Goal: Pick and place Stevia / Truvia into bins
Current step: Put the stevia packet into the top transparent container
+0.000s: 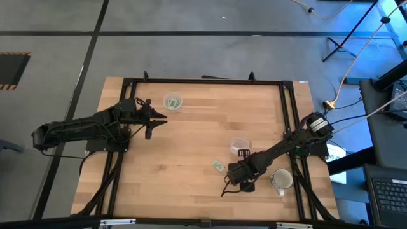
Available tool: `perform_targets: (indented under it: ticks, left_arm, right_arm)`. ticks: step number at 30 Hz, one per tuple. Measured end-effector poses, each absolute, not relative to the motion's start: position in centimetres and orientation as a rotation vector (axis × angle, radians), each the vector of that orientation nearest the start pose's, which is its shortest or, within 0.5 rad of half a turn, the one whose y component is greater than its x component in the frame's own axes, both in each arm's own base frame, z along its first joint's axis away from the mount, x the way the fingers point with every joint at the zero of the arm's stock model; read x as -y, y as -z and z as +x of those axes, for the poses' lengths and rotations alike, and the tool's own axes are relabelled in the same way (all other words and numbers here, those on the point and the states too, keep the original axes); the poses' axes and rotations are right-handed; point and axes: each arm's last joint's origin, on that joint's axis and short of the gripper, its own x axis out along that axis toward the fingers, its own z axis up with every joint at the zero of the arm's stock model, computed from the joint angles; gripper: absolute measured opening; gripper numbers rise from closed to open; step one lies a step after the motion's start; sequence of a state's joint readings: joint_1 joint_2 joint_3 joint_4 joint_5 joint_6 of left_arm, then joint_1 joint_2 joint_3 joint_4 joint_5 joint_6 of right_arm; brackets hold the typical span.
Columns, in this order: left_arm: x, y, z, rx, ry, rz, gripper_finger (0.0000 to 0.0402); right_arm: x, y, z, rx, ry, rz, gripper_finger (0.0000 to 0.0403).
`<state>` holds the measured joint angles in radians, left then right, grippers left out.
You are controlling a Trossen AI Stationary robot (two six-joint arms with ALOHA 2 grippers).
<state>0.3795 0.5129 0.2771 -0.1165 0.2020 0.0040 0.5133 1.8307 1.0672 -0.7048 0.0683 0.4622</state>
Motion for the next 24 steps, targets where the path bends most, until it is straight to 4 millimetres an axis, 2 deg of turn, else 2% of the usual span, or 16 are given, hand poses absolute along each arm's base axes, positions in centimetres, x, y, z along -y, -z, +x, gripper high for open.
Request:
perform_targets:
  ticks: [13, 24]
  left_arm:
    - [-4.4, -20.1, 12.5, -0.339, -0.175, -0.096, 0.0102]
    - [-4.4, -20.1, 12.5, -0.339, -0.175, -0.096, 0.0102]
  right_arm:
    - [-15.7, -14.8, 28.2, -1.450, -0.047, -0.061, 0.0068]
    - [-15.7, -14.9, 28.2, -1.447, -0.052, -0.068, 0.0004]
